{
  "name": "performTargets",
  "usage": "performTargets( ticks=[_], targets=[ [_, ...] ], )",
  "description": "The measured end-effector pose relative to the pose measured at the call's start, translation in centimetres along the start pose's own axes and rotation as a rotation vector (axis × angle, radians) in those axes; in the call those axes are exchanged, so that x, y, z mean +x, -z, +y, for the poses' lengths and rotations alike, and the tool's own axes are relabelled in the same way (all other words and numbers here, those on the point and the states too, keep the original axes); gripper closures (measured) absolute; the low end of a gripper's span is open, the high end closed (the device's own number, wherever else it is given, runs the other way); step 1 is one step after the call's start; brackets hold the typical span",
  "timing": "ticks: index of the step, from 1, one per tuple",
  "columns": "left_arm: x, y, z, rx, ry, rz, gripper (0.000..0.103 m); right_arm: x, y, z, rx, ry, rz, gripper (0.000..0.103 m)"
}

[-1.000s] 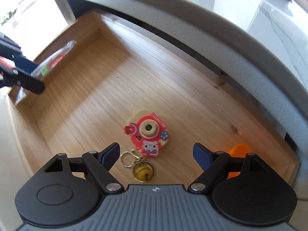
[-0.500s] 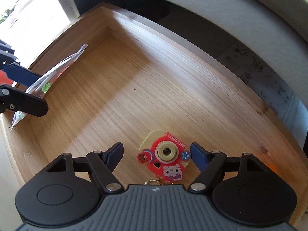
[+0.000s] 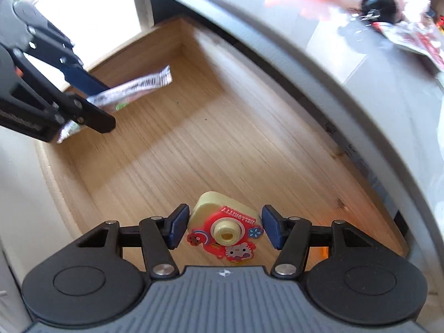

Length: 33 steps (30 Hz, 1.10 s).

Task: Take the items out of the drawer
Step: 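Hold the candy packet with left tool while right tool grasps the pink keychain toy, then set the packet on the countertop with left tool while right tool sets the pink keychain there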

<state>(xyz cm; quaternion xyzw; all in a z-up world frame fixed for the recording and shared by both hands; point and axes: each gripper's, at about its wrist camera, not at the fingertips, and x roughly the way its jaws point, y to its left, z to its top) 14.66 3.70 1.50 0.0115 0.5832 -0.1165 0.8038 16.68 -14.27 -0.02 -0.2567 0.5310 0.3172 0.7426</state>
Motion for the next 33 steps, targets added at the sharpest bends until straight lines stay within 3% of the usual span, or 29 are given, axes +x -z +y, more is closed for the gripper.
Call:
performTargets(
  ticks=[4,7,12,14,16,18,20,24,29,33],
  targets=[
    [-0.6,0.4,-1.0,0.032,0.017,-0.017,0.065,-5.6,1.8,-1.4,0.079,-0.017,-0.111,0.046],
    [-2.4,0.6,-1.6,0.020,0.086,-0.096,0.065,-9.2,3.3,-3.0,0.154,-0.025,-0.208,0.046],
    [-9.9,-2.5,-1.1,-0.093,0.167,-0.396,0.065,-12.3,5.9,-5.5,0.263,0.043,-0.369,0.046],
    [-12.4,-5.3,-0.7,-0.126,0.147,-0.503,0.065,-13.5,6.6,-6.7,0.296,0.092,-0.412,0.046],
    [-13.4,-8.4,-0.1,-0.156,0.102,-0.564,0.064,-12.9,6.9,-7.7,0.356,0.079,-0.436,0.046],
    [-12.5,-12.3,0.5,-0.173,0.016,-0.556,0.064,-12.1,7.2,-8.4,0.394,0.056,-0.451,0.046],
    [-9.9,-15.3,1.3,-0.200,-0.056,-0.488,0.064,-10.8,7.4,-8.4,0.397,0.079,-0.448,0.046],
    [-5.0,-17.6,2.4,-0.271,-0.038,-0.351,0.064,-10.5,7.7,-8.2,0.384,0.096,-0.449,0.046],
    [-5.3,-17.0,0.8,-0.173,-0.120,-0.407,0.063,-11.0,8.4,-8.5,0.387,0.102,-0.468,0.046],
    [-8.9,-14.7,0.9,-0.177,-0.118,-0.607,0.063,-11.0,8.7,-9.2,0.418,0.104,-0.461,0.046]
  ],
)
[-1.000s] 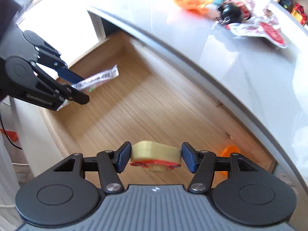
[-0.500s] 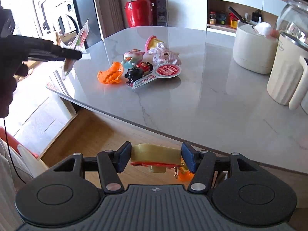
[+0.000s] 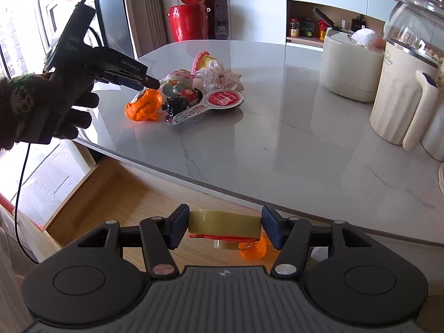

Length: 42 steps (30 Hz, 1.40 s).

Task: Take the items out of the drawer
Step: 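Set the packet on the countertop with left tool while right tool sets the pink keychain there, then reach the left tool into the drawer and grasp the pink Volcano candy box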

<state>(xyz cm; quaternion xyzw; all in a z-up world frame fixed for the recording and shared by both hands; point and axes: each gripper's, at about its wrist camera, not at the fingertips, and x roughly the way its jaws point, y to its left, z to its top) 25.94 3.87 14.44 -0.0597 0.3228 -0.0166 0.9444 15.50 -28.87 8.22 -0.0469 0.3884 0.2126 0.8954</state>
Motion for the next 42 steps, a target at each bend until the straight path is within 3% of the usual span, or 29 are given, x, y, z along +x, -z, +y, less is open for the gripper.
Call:
performTargets(
  ticks=[3,5,9,13,14,16,18,23,32,36,42],
  targets=[
    [-4.5,0.7,1.6,-0.071,0.048,-0.128,0.063,-0.7,-0.3,-0.6,0.034,-0.018,-0.025,0.046],
    [-7.1,2.1,3.0,-0.117,0.128,-0.169,0.063,-1.3,-1.0,-1.0,0.066,-0.034,-0.049,0.046],
    [-9.0,6.0,4.6,-0.143,0.285,-0.154,0.064,-1.6,-3.6,-1.3,0.083,-0.036,-0.086,0.046],
    [-9.1,9.0,3.9,-0.050,0.351,-0.136,0.064,0.4,-8.1,-0.7,0.077,-0.014,-0.108,0.047],
    [-8.4,9.4,3.4,-0.028,0.374,-0.105,0.064,1.1,-9.1,-0.6,0.082,-0.017,-0.110,0.055],
    [-8.0,9.8,2.7,-0.010,0.416,-0.053,0.064,3.0,-11.2,-0.5,0.092,-0.027,-0.097,0.055],
    [-7.9,10.3,2.1,0.008,0.434,-0.020,0.064,4.7,-12.6,-0.7,0.125,-0.013,-0.084,0.047],
    [-7.0,11.3,0.0,0.113,0.447,0.062,0.064,5.1,-12.8,-1.3,0.151,0.011,-0.069,0.041],
    [-5.8,14.5,-7.2,0.466,0.534,0.234,0.064,0.5,-6.4,-2.6,0.063,0.028,0.007,0.028],
    [-3.5,16.4,-12.8,0.723,0.634,0.377,0.063,-1.2,-3.0,-4.4,0.072,0.068,0.014,0.023],
    [1.4,19.3,-20.5,0.903,0.680,0.614,0.067,-1.1,-0.9,-8.3,0.227,0.095,0.033,0.021]
  ],
)
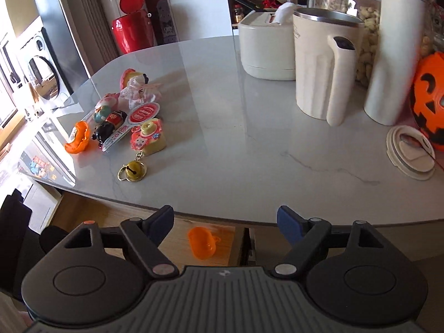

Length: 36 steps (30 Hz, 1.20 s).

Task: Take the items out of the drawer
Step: 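Reach the left tool into the drawer and grasp the pink Volcano candy box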

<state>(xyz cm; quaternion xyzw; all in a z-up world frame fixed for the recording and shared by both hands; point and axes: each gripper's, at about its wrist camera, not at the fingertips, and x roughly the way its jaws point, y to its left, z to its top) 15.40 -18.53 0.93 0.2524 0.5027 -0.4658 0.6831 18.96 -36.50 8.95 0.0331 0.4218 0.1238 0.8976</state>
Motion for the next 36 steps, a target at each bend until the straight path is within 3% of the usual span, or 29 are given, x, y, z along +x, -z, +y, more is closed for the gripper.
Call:
performTargets(
  ticks=[8,10,13,20,26,32,34,36],
  targets=[
    [5.9,-2.9,-0.2,0.029,-0.001,0.191,0.066,-1.4,0.5,-1.8,0.044,-0.040,-0.037,0.017],
    [6.4,-3.3,-0.3,0.035,-0.026,0.186,0.061,-1.7,0.7,-1.9,0.039,-0.046,-0.047,0.016],
    [7.4,-3.7,0.3,-0.034,-0.013,0.199,0.054,-2.2,0.9,-2.1,0.039,-0.065,-0.063,0.014],
    [9.4,-3.6,1.3,-0.100,0.000,0.227,0.052,-2.4,0.9,-2.4,0.049,-0.064,-0.077,0.008],
    [8.8,-3.4,0.5,-0.099,0.009,0.207,0.054,-2.1,0.9,-2.3,0.054,-0.061,-0.070,0.007],
    [9.0,-2.8,2.3,-0.214,0.037,0.183,0.058,-1.6,0.9,-1.4,0.016,-0.020,-0.078,0.006],
    [8.9,-2.8,2.7,-0.236,0.011,0.215,0.076,-1.6,1.1,-0.8,-0.017,0.008,-0.093,0.006],
    [7.7,-2.3,2.5,-0.205,-0.043,0.211,0.077,-1.5,1.3,-0.4,-0.043,0.009,-0.097,0.006]
  ],
)
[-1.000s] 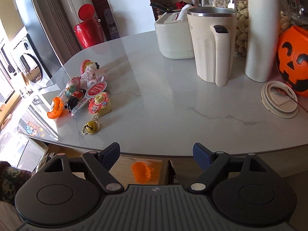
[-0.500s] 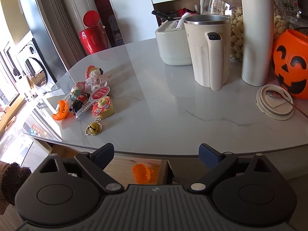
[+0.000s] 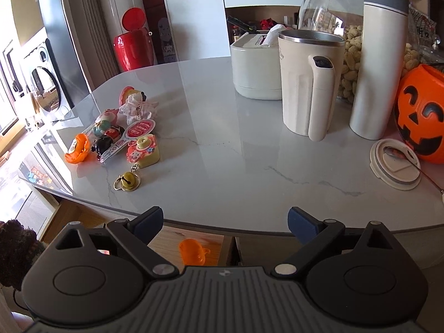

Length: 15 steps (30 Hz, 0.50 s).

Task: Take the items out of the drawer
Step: 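Reach the left tool into the drawer and grasp the pink Volcano candy box, then hold the pink box with left tool while right tool grasps the orange cup in the drawer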

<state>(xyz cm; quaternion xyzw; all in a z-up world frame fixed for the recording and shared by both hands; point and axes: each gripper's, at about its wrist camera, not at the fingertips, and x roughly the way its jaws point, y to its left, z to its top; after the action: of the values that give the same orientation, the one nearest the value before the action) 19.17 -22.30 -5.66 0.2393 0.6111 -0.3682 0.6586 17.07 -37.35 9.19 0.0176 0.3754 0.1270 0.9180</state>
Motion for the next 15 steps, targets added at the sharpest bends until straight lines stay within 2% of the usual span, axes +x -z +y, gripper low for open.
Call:
performTargets(
  ticks=[2,4,8,11,13,14,15],
  targets=[
    [-2.1,1.7,0.1,0.020,-0.058,-0.050,0.077,0.1,0.4,0.5,-0.038,-0.003,0.004,0.003],
    [-5.1,4.3,0.9,-0.017,-0.056,-0.128,0.077,0.1,1.0,1.2,-0.091,-0.015,0.010,0.000],
    [-10.5,10.8,3.7,-0.174,-0.019,-0.303,0.077,-0.5,2.3,3.6,-0.243,-0.018,-0.013,0.000],
    [-12.2,15.6,6.4,-0.340,-0.005,-0.405,0.077,0.4,2.8,5.7,-0.336,-0.051,0.036,0.000],
    [-12.6,17.5,9.1,-0.488,0.020,-0.430,0.077,2.2,3.1,7.4,-0.397,-0.072,0.132,0.011],
    [-12.8,17.6,9.6,-0.546,0.014,-0.425,0.077,3.2,3.4,8.2,-0.429,-0.090,0.180,0.026],
    [-13.1,17.8,10.0,-0.568,0.009,-0.442,0.077,4.6,3.9,9.3,-0.476,-0.104,0.233,0.036]
  ],
)
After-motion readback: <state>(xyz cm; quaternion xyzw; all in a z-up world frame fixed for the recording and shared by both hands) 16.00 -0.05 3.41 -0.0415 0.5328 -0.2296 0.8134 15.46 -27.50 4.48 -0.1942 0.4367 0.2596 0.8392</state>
